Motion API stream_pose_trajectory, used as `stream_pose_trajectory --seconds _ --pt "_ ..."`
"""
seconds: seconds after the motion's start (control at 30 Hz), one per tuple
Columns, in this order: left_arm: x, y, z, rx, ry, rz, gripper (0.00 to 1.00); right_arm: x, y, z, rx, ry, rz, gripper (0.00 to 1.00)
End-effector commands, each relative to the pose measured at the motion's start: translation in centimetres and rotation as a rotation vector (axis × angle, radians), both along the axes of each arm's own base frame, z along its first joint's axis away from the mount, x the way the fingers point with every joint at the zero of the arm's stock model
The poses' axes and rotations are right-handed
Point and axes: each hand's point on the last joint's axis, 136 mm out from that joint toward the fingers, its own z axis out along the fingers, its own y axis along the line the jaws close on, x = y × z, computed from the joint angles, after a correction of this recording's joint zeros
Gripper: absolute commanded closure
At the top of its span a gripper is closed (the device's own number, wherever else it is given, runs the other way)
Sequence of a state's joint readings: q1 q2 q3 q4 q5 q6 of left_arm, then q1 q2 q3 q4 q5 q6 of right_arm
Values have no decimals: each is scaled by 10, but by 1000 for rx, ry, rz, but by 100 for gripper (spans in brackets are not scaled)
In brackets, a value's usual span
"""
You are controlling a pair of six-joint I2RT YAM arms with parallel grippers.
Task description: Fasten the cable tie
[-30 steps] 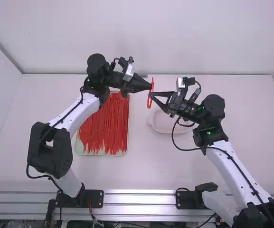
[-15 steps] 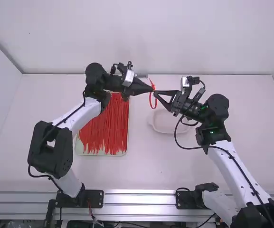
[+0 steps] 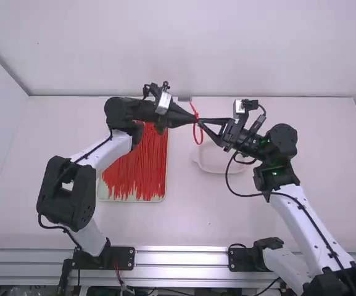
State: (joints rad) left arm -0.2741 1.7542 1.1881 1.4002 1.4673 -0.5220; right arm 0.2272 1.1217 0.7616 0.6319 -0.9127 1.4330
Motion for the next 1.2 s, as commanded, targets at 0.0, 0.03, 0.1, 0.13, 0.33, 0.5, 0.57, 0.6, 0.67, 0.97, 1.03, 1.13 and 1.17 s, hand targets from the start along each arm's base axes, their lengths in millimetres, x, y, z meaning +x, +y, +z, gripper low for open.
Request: stream_pose_trajectory --seconds 0.0,0.03,0.1,0.13,0.33,0.5,0.57,0.6,0.67,0.97,1.03,1.13,1.17 --pt "-24 -4 -7 65 -10 -101 98 26 -12 6 21 6 -139 100" --pt "-24 -4 -7 65 -10 -101 98 26 -13 5 20 9 -139 100" --pt "-23 -3 -7 65 -10 -97 98 27 -14 5 18 9 -140 96" --pt "-21 -1 -7 64 -14 -89 98 26 -15 5 17 9 -137 89" --pt "-12 8 -6 66 26 -52 98 20 -13 4 9 6 -92 68" --pt "-12 8 -7 76 61 -57 98 16 -9 4 9 9 -72 52" --pt "-13 7 -8 81 63 -63 98 15 -6 4 9 9 -62 49" --pt "-13 7 -8 82 63 -64 98 14 -5 4 10 9 -59 49" --pt "-12 7 -10 87 87 -65 98 13 -3 5 12 8 -59 49" --pt "-16 -2 -14 104 150 -93 98 19 -6 5 20 17 -96 53" --pt "-15 -2 -14 104 152 -91 98 21 -7 5 21 18 -105 55" --pt "-17 -3 -14 104 151 -97 98 20 -6 5 22 17 -102 56" --pt "-19 -6 -14 105 151 -104 98 19 -4 6 22 15 -97 57"
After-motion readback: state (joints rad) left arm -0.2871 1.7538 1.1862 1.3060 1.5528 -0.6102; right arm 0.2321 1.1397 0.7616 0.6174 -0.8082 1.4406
